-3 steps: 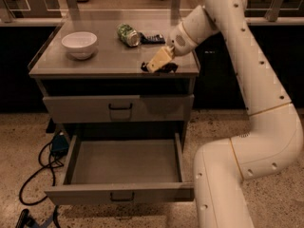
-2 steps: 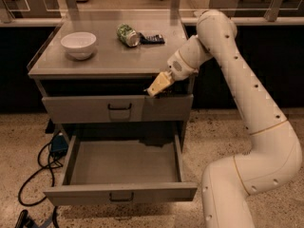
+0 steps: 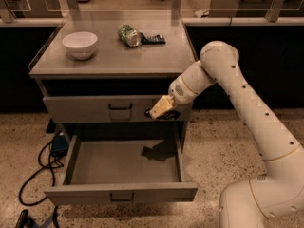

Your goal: Place rxbar chocolate into middle drawer

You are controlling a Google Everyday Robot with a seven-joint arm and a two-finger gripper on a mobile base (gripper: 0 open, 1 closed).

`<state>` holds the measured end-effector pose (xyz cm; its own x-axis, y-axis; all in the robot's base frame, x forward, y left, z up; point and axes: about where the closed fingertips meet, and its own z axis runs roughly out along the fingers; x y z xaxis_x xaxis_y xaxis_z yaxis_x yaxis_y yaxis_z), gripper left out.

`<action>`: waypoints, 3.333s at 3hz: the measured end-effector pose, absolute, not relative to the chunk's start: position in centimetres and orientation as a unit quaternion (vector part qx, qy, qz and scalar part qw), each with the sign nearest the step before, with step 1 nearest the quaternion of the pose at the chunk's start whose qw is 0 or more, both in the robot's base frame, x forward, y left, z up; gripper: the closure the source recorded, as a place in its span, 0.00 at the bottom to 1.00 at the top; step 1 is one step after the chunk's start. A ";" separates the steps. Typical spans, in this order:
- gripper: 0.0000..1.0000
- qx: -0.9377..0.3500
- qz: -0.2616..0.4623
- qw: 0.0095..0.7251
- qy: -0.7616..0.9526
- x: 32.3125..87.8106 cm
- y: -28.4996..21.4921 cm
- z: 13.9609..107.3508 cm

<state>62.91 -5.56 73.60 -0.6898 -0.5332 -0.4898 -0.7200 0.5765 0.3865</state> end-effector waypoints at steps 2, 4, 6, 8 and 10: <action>1.00 -0.346 0.420 0.173 0.821 61.9 -9.0 69.0; 1.00 -0.345 0.430 0.181 0.814 62.3 -8.5 68.4; 1.00 -0.255 0.331 0.259 0.871 62.1 -10.3 60.4; 1.00 -0.219 0.305 0.277 0.885 61.4 -11.0 57.4; 1.00 -0.207 0.269 0.314 0.887 65.6 -8.1 52.8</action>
Offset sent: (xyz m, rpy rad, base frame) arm -0.0517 -0.0705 -0.0767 0.5003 0.0794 0.1695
